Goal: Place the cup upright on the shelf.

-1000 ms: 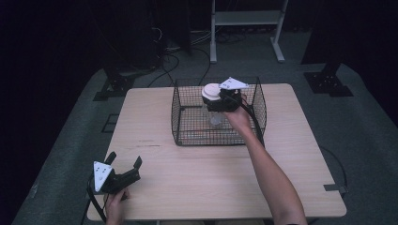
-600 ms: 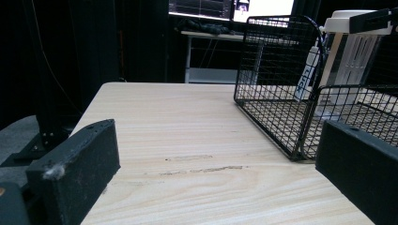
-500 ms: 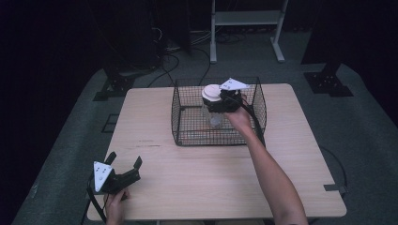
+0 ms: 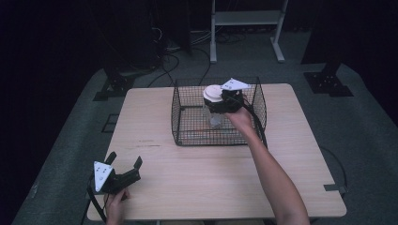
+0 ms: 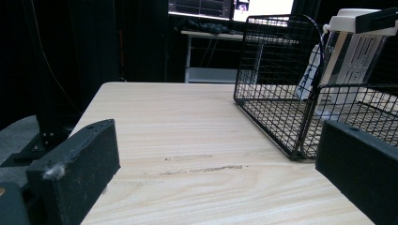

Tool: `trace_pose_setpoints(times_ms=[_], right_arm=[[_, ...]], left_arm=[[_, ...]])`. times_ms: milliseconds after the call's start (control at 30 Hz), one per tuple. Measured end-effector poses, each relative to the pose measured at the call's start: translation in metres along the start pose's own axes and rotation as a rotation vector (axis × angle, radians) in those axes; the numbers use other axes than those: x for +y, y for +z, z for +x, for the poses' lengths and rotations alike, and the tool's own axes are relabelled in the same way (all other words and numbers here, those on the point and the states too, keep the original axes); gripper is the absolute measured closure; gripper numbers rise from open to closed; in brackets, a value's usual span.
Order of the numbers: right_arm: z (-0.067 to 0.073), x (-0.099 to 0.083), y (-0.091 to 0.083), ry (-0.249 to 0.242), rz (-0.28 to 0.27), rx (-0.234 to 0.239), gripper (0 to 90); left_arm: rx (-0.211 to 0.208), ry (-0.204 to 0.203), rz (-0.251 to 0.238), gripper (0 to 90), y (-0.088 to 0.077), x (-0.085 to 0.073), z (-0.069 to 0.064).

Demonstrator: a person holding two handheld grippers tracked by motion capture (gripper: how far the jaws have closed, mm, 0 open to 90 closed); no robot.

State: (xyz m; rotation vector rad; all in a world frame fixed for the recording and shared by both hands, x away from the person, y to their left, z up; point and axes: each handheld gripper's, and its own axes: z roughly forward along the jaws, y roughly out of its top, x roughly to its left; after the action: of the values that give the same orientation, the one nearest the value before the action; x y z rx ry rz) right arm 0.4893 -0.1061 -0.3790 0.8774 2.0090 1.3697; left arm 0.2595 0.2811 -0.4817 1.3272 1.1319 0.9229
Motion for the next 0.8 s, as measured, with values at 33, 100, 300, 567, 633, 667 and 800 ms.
trace_pose_setpoints(times_ms=[33,100,300,567,633,667,800], right_arm=[[0.0,-0.0001,-0.0002,0.002,0.001,-0.001,4.6],[0.0001,0.0002,-0.0009,0.0,0.002,-0.001,4.6],[-0.0003,0.0,-0.0018,0.005,0.006,-0.009,4.5],[-0.003,0.002,-0.0039,0.023,-0.002,-0.01,2.3],[-0.0034,0.0018,-0.0041,0.03,0.001,-0.005,2.3],[-0.0034,0.0016,-0.0042,0.027,0.005,-0.005,2.2],[-0.003,0.0032,-0.0058,0.029,-0.014,-0.006,1.3]], left_arm=[[0.0,0.0,-0.001,0.0,0.0,0.0,0.0001],[0.0,-0.001,-0.001,0.0,0.0,0.0,0.0001],[0.001,0.001,-0.001,0.0,0.0,0.0,-0.0002],[0.002,0.001,-0.002,0.0,0.0001,0.0,-0.0001],[0.002,0.001,-0.002,0.0,0.0002,0.0001,-0.0001],[0.002,0.001,-0.001,0.0,0.0002,0.0001,-0.0001],[0.003,0.0,-0.002,0.0,0.0001,0.0001,-0.0001]])
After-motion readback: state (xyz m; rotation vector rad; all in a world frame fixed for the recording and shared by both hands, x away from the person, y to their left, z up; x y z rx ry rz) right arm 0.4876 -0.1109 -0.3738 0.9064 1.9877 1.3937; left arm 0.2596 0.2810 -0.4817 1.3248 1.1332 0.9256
